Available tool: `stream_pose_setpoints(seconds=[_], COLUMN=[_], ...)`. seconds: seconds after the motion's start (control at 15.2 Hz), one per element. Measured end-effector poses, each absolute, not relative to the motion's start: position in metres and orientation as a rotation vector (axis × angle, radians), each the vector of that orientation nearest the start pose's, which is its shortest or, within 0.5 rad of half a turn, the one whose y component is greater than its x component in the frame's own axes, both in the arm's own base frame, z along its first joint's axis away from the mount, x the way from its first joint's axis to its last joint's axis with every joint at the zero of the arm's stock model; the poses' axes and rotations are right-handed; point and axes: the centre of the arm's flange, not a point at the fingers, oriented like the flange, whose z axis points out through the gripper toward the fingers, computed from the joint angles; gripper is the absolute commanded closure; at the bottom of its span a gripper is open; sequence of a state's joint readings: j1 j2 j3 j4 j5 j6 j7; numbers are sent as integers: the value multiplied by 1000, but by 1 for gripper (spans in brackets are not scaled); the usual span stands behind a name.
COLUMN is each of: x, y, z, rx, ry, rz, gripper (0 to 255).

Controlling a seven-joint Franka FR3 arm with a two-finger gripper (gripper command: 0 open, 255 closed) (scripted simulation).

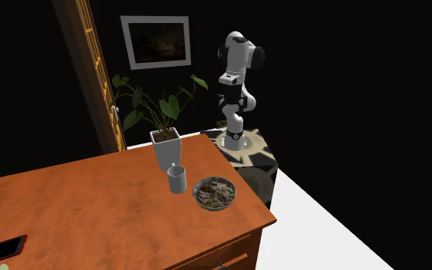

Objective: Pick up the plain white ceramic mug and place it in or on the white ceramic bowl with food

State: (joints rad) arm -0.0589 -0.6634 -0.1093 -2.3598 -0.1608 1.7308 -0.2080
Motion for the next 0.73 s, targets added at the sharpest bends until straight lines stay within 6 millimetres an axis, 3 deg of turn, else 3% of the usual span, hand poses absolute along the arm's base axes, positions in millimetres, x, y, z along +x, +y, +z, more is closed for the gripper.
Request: stream_pose_setpoints(seconds=[0.73], x=[424], y=[-181], z=[491], rx=[-3208], ry=[-13], rz=[-80], gripper=[0])
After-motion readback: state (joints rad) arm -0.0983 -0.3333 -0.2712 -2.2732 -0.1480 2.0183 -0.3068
